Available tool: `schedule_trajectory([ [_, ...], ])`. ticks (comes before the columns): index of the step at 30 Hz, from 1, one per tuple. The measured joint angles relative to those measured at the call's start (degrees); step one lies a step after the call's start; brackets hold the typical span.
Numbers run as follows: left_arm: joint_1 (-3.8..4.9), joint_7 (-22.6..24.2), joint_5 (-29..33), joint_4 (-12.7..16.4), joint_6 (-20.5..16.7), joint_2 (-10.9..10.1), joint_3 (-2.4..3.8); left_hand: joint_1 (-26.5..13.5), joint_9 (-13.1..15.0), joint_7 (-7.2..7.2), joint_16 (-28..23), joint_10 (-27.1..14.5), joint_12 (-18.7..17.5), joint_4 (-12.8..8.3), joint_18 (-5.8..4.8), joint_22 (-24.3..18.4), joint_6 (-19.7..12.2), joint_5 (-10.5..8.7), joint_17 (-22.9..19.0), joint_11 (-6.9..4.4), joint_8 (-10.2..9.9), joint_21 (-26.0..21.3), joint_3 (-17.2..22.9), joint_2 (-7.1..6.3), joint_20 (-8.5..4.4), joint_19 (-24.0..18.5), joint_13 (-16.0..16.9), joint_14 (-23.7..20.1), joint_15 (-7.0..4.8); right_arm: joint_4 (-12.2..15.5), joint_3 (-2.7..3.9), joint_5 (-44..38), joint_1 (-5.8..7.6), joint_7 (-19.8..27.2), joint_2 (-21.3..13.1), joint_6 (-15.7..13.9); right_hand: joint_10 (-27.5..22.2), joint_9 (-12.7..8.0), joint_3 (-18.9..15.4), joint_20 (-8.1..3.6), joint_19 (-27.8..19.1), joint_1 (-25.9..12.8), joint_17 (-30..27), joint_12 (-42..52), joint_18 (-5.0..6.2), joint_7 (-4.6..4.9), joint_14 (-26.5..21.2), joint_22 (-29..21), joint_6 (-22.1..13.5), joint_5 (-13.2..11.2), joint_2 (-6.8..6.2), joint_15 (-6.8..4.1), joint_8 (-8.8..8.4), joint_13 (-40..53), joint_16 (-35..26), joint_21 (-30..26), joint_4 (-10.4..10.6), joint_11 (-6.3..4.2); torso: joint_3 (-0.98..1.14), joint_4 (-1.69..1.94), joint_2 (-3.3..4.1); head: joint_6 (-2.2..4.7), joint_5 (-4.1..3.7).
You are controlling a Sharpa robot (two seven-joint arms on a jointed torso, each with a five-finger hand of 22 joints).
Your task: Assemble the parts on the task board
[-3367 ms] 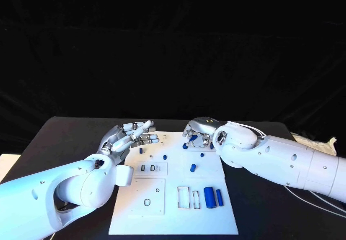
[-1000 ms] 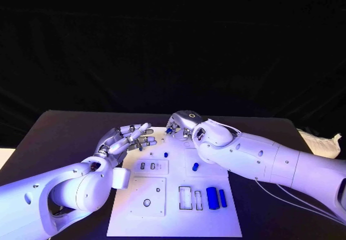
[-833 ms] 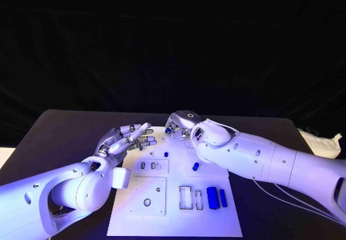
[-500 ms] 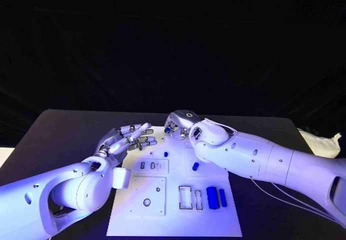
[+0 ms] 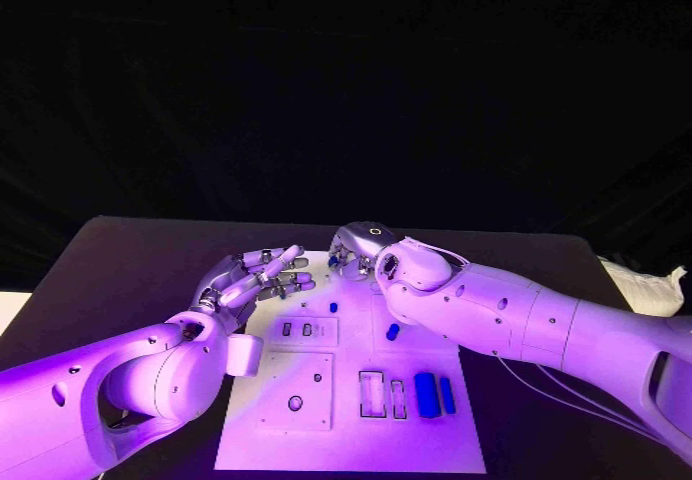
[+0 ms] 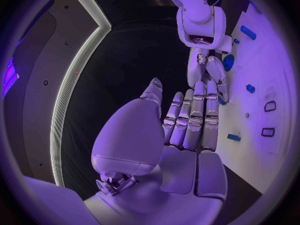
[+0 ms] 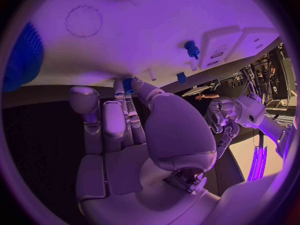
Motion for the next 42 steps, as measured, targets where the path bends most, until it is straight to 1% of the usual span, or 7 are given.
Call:
schedule_trajectory([
  [11,0.03,-0.2,0.0,-0.2,0.0,0.0,0.0,0.0,0.0,0.0,-0.2,0.0,0.0,0.0,0.0,-0.1,0.0,0.0,0.0,0.0,0.0,0.0,0.0,0.0,0.0,0.0,0.0,0.0,0.0,0.7,-0.01,0.0,-0.01,-1.0,-1.0,-0.5,-12.1,-1.9,-4.8,2.31,-5.6,-0.3,-9.4,-0.2,0.0,2.46,-1.1,-10.6,-8.4,-0.2,-4.21,2.7,-0.11,-0.1,-6.5,-7.1,1.8,2.86,0.0,-0.1,0.08,0.21,0.08],
  [17,0.11,-0.2,0.0,-0.6,0.0,-0.2,0.0,0.0,0.0,0.0,-0.2,0.0,0.0,0.0,0.0,0.0,0.0,0.0,0.0,0.01,0.0,0.0,0.0,0.0,0.0,0.0,0.0,0.0,0.0,7.1,0.78,1.1,-0.06,-1.1,-7.0,-2.3,-10.0,-1.9,-6.7,2.37,-5.7,0.7,-9.9,0.9,0.0,2.42,-1.1,-10.5,-8.3,1.6,-4.27,2.7,-0.11,0.4,-6.8,-7.2,2.6,2.55,0.04,-0.2,0.05,0.53,0.16],
  [22,0.14,-0.3,0.1,-0.6,0.0,-0.5,-0.01,0.0,0.0,0.0,-0.2,-0.2,0.0,0.0,-0.01,0.0,0.0,0.0,0.0,0.21,0.0,0.0,0.0,0.0,0.0,0.0,0.0,0.0,0.0,13.6,2.45,3.6,0.01,-1.1,-14.1,-3.5,-1.2,-1.7,-7.7,1.08,-1.0,0.8,-0.5,4.9,0.0,1.81,0.0,-0.9,-6.7,7.4,-4.76,1.42,0.05,2.4,-0.7,-0.7,3.5,1.23,0.07,-0.54,-0.13,0.67,0.41],
  [24,0.15,-0.3,0.1,-0.6,0.1,-0.6,-0.01,0.0,0.0,0.0,-0.2,-0.2,-0.2,0.0,-0.01,0.0,0.0,0.0,0.0,0.21,0.0,0.0,0.0,0.0,0.0,0.0,0.0,0.0,0.0,16.0,2.98,4.8,0.14,-1.2,-17.1,-3.5,2.1,-1.7,-9.0,0.13,1.9,-0.3,6.0,6.6,-1.51,1.24,-0.1,5.9,-6.9,9.9,-5.98,0.6,0.05,4.0,3.6,3.8,4.4,0.79,0.07,-0.68,-0.2,0.68,0.43],
  [28,0.16,-0.4,0.1,-0.6,0.1,-0.6,-0.01,0.0,0.0,0.0,-0.2,-0.2,-0.2,-0.1,-0.01,0.0,0.0,0.0,0.0,0.21,0.0,0.0,-0.1,0.0,0.0,0.0,0.0,0.0,0.0,18.5,3.45,7.2,0.35,-1.8,-21.0,-2.6,8.7,-1.7,-11.5,-1.39,3.9,-0.3,8.7,11.3,-1.79,-0.01,-0.1,12.0,-6.7,10.1,-6.78,-0.64,0.04,8.2,5.5,7.8,5.6,-1.56,0.1,-0.99,-0.35,0.68,0.45],
  [34,0.17,-0.5,0.1,-0.6,0.2,-0.7,-0.01,0.0,0.0,0.0,-0.2,-0.2,-0.2,-0.2,-0.01,0.0,0.0,0.0,0.0,0.21,0.0,0.0,-0.2,0.0,0.0,0.0,0.0,0.0,0.0,18.2,3.61,9.8,0.37,-3.3,-22.3,0.9,6.8,-1.8,-17.2,-1.49,5.2,2.5,14.5,27.2,-3.18,-0.52,0.0,18.0,-7.5,9.4,-6.79,-1.17,0.04,27.5,9.4,12.0,9.3,-2.15,0.16,-1.36,-0.41,0.52,0.47],
  [42,0.17,-0.7,0.1,-0.8,0.4,-0.6,-0.01,0.0,0.0,0.0,-0.2,-0.2,-0.2,-0.3,-0.01,0.0,0.0,0.0,0.0,0.21,0.0,0.0,0.0,0.0,0.0,0.0,0.0,0.0,0.0,16.3,3.67,10.2,-0.21,-4.9,-21.4,4.8,5.8,-1.8,-20.5,-1.3,5.4,4.5,19.3,45.9,-3.21,-0.43,0.0,21.2,-7.6,9.1,-6.04,-1.15,0.03,49.4,12.0,14.0,13.4,-1.75,0.16,-1.13,-0.51,0.36,0.32],
])
